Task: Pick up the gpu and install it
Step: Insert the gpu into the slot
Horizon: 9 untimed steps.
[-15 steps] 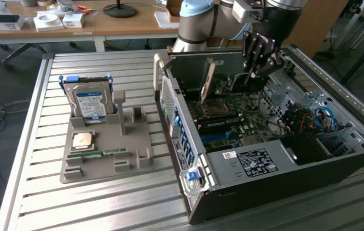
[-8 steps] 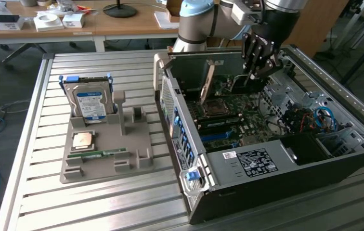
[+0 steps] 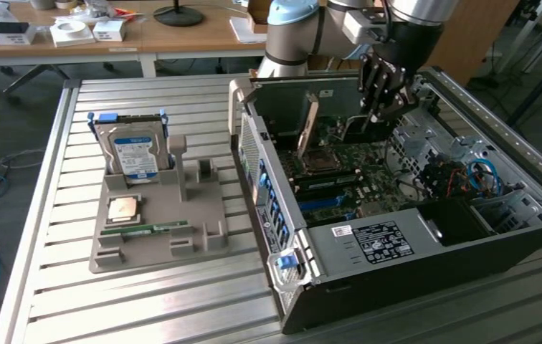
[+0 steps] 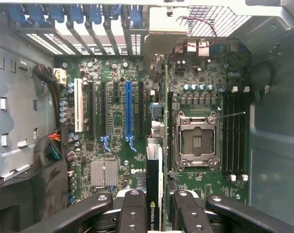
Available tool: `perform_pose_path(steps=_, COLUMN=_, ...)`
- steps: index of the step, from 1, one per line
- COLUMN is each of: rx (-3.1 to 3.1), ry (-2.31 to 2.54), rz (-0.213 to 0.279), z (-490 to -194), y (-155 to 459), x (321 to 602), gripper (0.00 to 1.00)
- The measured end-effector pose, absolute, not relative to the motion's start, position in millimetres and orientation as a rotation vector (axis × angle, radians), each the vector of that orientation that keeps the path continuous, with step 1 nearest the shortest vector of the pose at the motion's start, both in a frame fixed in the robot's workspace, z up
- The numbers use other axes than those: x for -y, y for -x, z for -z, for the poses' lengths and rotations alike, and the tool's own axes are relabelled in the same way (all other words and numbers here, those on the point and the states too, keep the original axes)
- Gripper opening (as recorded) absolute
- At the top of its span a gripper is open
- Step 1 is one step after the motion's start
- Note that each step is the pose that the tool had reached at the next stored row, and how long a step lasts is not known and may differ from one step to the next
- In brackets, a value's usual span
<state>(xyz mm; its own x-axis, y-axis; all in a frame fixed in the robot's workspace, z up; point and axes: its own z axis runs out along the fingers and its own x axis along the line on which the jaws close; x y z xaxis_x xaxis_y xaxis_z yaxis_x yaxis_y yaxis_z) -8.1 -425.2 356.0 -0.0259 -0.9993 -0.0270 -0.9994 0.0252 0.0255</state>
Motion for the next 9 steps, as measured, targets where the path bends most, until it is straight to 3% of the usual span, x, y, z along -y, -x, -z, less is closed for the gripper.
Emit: perform_pose_path(steps=9, rx=-2.248, ry=2.191, rz=-0.058, z=-348.4, y=8.1, x=425.2, gripper=0.26)
